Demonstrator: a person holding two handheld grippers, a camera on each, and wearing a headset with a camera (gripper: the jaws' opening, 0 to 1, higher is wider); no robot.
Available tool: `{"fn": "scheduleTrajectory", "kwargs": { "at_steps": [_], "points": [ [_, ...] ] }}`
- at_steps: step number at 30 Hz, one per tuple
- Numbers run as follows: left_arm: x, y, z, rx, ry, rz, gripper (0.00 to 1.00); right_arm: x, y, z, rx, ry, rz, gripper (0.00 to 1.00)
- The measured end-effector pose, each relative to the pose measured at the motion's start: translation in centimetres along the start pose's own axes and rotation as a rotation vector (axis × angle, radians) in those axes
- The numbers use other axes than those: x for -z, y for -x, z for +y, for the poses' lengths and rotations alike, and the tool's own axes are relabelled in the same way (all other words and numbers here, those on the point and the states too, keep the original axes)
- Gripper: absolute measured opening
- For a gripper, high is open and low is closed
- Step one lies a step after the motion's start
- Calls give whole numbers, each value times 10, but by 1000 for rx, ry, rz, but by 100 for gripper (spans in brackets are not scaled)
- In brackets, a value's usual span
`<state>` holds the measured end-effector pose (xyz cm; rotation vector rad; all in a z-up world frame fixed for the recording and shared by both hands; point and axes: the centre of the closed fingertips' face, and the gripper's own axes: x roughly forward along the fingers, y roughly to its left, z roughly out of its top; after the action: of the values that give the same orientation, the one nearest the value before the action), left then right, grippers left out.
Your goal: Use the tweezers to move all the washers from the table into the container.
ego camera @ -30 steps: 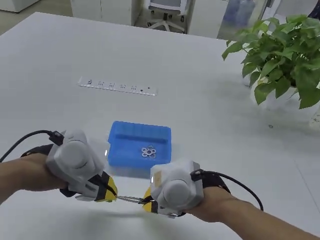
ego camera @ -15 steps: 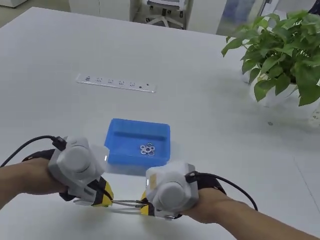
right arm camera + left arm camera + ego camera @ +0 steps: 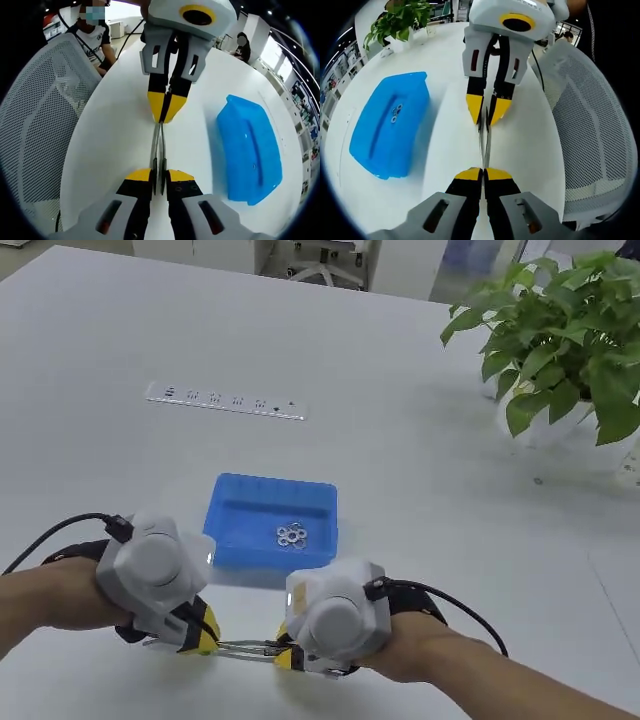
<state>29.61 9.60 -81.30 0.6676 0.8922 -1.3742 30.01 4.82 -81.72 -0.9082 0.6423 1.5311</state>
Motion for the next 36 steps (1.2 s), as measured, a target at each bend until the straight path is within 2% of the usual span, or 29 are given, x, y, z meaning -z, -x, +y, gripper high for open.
{"fn": "scheduleTrajectory", "kwargs": {
  "at_steps": [14,22,27,32,36],
  "points": [
    [1,-2,-1,1,-6,13,6,-1,-1,1,-6,-19,-4,12],
    [1,0,-3,-8,6,13,13,-1,1,0,4,-22,-1,17],
    [-4,8,-2,-30,30,-10,19,1,7,-2,30,-39,-6,22],
    [-5,19,-3,-59,61,-25,28,1,21,-9,81,-75,-32,31],
    [-10,33,-3,-96,92,-70,31,3,35,-14,122,-126,-63,40]
  ]
}}
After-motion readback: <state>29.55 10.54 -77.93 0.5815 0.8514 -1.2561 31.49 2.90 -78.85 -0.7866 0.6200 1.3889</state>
